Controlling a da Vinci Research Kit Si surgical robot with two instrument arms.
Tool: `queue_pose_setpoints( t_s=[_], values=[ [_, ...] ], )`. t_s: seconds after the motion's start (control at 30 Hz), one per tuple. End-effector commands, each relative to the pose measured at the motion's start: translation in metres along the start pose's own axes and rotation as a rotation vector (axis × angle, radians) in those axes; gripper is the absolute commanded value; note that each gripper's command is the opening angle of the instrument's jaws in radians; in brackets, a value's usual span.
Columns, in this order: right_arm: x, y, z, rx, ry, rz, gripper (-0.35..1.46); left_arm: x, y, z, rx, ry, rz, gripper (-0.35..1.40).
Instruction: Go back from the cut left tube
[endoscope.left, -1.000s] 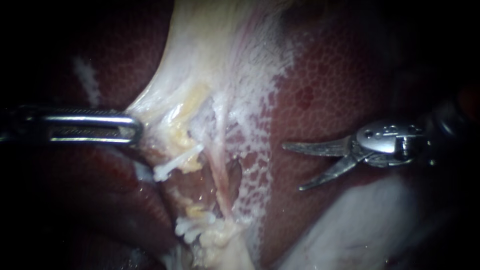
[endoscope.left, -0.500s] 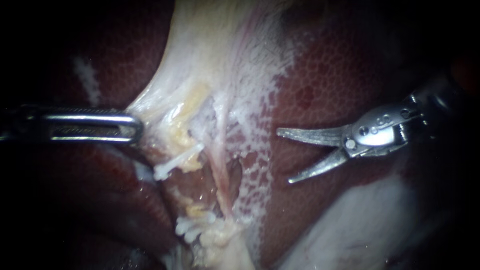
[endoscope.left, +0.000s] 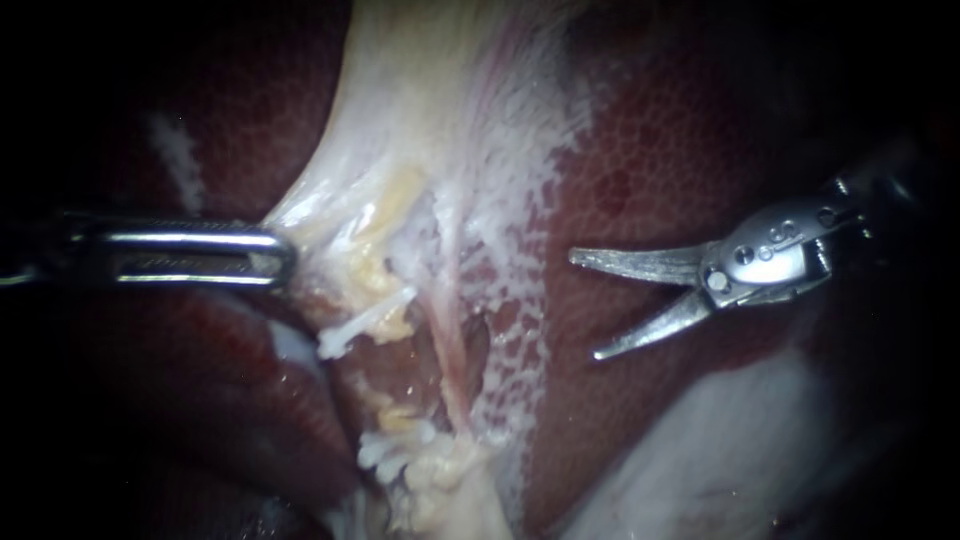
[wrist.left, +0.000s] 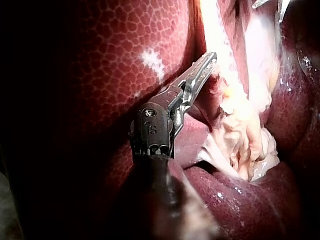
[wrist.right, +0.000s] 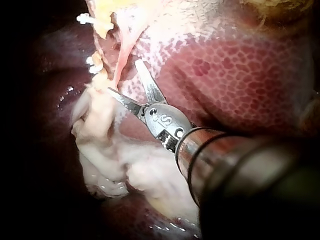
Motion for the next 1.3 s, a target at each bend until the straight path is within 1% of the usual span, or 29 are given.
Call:
queue_pose_setpoints(
  t_s=[0.03, 0.13, 0.2, 0.37, 0.53, 0.7, 0.83, 1.3],
  values=[
    [-0.0001, 0.0, -0.0002, 0.001, 0.001, 0.0, 1.43, 0.0002, 0.0001, 0.0003, -0.003, 0.005, 0.007, -0.35],
    [-0.0001, 0.0, -0.0003, -0.002, 0.0, 0.001, 1.43, 0.001, 0.0007, 0.0011, -0.008, 0.012, 0.012, -0.35],
    [-0.0001, 0.0, -0.0003, -0.002, -0.001, 0.001, 1.43, 0.0015, 0.0011, 0.0016, -0.015, 0.017, 0.003, -0.35],
    [-0.0002, 0.0001, -0.0003, -0.003, -0.001, 0.001, 1.43, 0.0027, 0.0017, 0.0027, -0.009, 0.03, -0.003, -0.35],
    [-0.0002, 0.0002, -0.0002, -0.003, -0.001, 0.002, 1.43, 0.0037, 0.0019, 0.004, -0.001, 0.041, -0.009, -0.35],
    [-0.0002, 0.0002, -0.0003, -0.009, -0.004, 0.003, 1.43, 0.0045, 0.0019, 0.0051, 0.006, 0.055, -0.011, -0.35],
    [-0.0003, 0.0003, -0.0003, -0.016, -0.007, -0.001, 1.43, 0.0047, 0.0018, 0.0055, 0.012, 0.056, -0.015, -0.35],
    [-0.0003, 0.0003, -0.0002, -0.024, -0.011, 0.002, 1.43, 0.0047, 0.0015, 0.0056, 0.015, 0.06, -0.014, -0.35]
  ],
)
